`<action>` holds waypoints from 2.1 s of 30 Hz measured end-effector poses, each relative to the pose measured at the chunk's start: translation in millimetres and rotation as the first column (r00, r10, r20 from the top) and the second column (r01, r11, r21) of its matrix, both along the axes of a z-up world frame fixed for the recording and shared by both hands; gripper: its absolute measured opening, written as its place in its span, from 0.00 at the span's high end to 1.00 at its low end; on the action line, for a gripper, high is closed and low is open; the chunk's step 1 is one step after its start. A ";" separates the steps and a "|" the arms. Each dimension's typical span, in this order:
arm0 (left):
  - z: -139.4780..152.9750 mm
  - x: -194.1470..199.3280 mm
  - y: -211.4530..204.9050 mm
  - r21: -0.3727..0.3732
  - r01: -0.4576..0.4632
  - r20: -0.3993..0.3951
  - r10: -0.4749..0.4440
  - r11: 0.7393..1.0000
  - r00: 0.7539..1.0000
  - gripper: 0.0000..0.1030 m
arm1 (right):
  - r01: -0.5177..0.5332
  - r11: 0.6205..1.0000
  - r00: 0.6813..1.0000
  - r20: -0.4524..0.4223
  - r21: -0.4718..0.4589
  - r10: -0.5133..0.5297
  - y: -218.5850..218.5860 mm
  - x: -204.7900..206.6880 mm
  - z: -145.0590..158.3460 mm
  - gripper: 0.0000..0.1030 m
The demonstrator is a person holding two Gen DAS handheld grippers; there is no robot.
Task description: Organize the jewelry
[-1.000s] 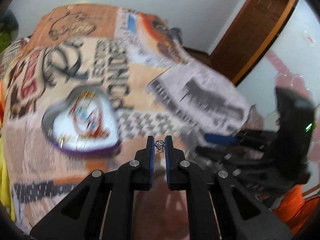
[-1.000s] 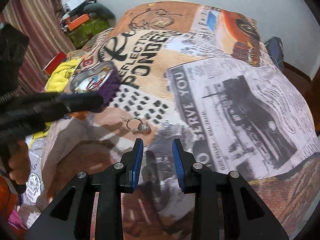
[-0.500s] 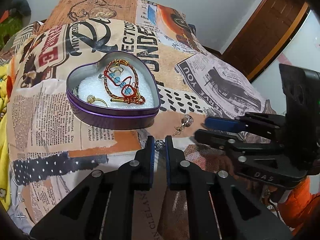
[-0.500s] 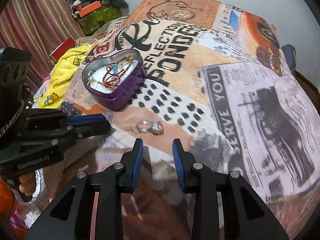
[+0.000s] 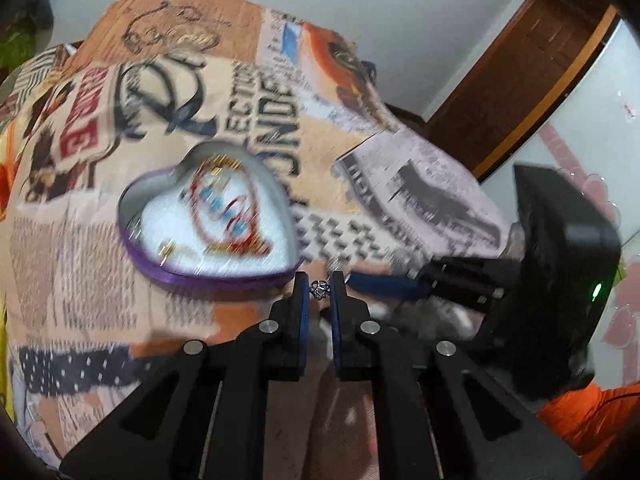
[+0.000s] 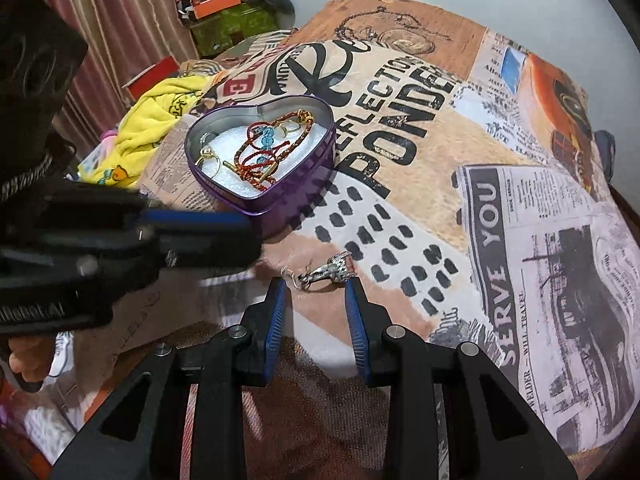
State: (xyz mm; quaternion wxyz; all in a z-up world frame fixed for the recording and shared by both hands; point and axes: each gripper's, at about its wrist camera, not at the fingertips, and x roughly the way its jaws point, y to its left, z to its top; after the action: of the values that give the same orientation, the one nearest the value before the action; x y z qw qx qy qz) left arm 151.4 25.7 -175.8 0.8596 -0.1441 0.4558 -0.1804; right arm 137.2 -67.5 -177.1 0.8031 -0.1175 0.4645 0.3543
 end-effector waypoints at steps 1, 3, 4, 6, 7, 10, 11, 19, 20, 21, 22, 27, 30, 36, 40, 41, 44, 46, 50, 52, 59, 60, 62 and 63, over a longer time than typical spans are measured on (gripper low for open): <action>2.2 1.5 -2.5 0.000 0.008 0.006 -0.008 1.000 1.000 0.92 | 0.000 1.000 1.000 -0.007 0.002 0.000 -1.8 -0.9 1.0 0.74; 6.6 6.0 -12.8 0.012 0.034 0.019 -0.034 0.999 0.999 0.92 | 0.016 1.000 1.000 -0.020 0.010 -0.016 -8.5 -2.6 2.7 0.74; 7.1 7.1 -16.5 0.012 0.045 0.019 -0.045 0.999 0.999 0.92 | 0.028 1.000 0.999 -0.029 0.013 -0.028 -13.0 -3.2 3.4 0.74; 5.9 6.9 -28.7 0.014 0.089 0.009 -0.089 0.996 0.996 0.92 | 0.059 0.998 0.998 -0.037 0.020 -0.059 -24.2 -4.1 5.8 0.74; 5.0 6.2 -32.9 0.018 0.103 0.006 -0.104 0.994 0.995 0.92 | 0.078 0.997 0.996 -0.038 0.027 -0.077 -31.3 -4.7 7.7 0.74; -2.8 -1.4 -45.7 0.047 0.159 -0.020 -0.158 0.986 0.987 0.92 | 0.130 0.991 0.991 -0.039 0.032 -0.129 -53.3 -5.5 12.3 0.73; -6.3 -3.5 -47.4 0.056 0.165 -0.033 -0.164 0.985 0.986 0.92 | 0.140 0.990 0.990 -0.038 0.031 -0.139 -56.9 -4.8 13.2 0.73; -22.0 -19.3 -45.4 0.096 0.143 -0.084 -0.135 0.985 0.987 0.92 | 0.223 0.974 0.974 -0.044 0.043 -0.221 -80.4 1.8 19.0 0.73; -18.6 -21.8 -40.2 0.107 0.117 -0.071 -0.110 0.987 0.991 0.92 | 0.218 0.975 0.975 -0.044 0.048 -0.216 -77.5 1.6 20.0 0.73; -15.9 -22.8 -36.3 0.108 0.103 -0.065 -0.097 0.989 0.993 0.92 | 0.209 0.977 0.977 -0.042 0.052 -0.207 -73.2 1.6 21.3 0.73; -12.4 -24.8 -30.8 0.111 0.081 -0.055 -0.075 0.990 0.996 0.92 | 0.198 0.979 0.980 -0.039 0.058 -0.196 -68.5 1.5 22.4 0.73; 8.7 -31.5 -4.4 0.171 -0.028 0.020 0.024 0.985 0.999 0.92 | 0.135 0.988 0.991 -0.033 0.079 -0.132 -38.2 3.7 22.9 0.73; 16.4 -32.7 9.3 0.182 -0.072 0.052 0.063 0.981 0.997 0.92 | 0.111 0.991 0.993 -0.039 0.075 -0.109 -20.1 8.2 17.4 0.73; 22.2 -32.9 24.7 0.177 -0.116 0.082 0.103 0.977 0.991 0.92 | 0.117 0.992 0.992 -0.062 0.036 -0.114 -1.7 17.7 0.9 0.73; 23.8 -35.8 28.3 0.175 -0.128 0.097 0.112 0.976 0.989 0.92 | 0.116 0.993 0.993 -0.032 0.021 -0.115 0.6 13.4 -1.9 0.74; 24.9 -35.8 29.3 0.172 -0.130 0.101 0.114 0.976 0.988 0.92 | 0.116 0.993 0.993 -0.027 0.019 -0.116 0.3 12.9 -1.5 0.74; 29.9 -35.4 31.5 0.167 -0.134 0.116 0.116 0.977 0.987 0.92 | 0.125 0.992 0.992 -0.021 0.013 -0.125 -0.7 11.1 -0.1 0.74; 35.1 -34.8 32.0 0.165 -0.136 0.132 0.114 0.977 0.985 0.92 | 0.127 0.992 0.992 -0.019 0.016 -0.127 -1.5 10.3 3.0 0.74; 47.9 -32.1 33.5 0.165 -0.143 0.173 0.114 0.976 0.978 0.92 | 0.138 0.989 0.990 0.002 0.044 -0.139 -2.1 9.8 18.8 0.75; 53.3 -30.3 34.0 0.169 -0.149 0.190 0.116 0.974 0.975 0.92 | 0.146 0.986 0.989 0.024 0.075 -0.148 -3.2 9.8 32.8 0.75; 66.9 -16.3 40.0 0.176 -0.170 0.237 0.126 0.970 0.963 0.92 | 0.127 0.980 0.986 0.086 0.150 -0.141 8.7 13.6 65.2 0.75; 67.1 -13.6 41.2 0.176 -0.173 0.239 0.128 0.969 0.963 0.92 | 0.124 0.980 0.986 0.091 0.155 -0.139 11.4 15.1 67.5 0.75; 66.4 -10.0 43.1 0.176 -0.177 0.239 0.132 0.969 0.962 0.92 | 0.120 0.979 0.986 0.095 0.162 -0.137 16.1 17.9 69.2 0.75; 65.3 -7.5 44.3 0.173 -0.178 0.237 0.134 0.969 0.962 0.92 | 0.118 0.979 0.987 0.094 0.165 -0.134 18.4 20.0 69.3 0.75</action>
State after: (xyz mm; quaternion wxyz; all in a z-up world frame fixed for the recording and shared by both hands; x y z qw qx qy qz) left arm 143.9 70.0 -110.5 0.9268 -0.0745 0.3587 -0.0819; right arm 157.2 -49.1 -107.9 0.8539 -0.0419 0.3988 0.3318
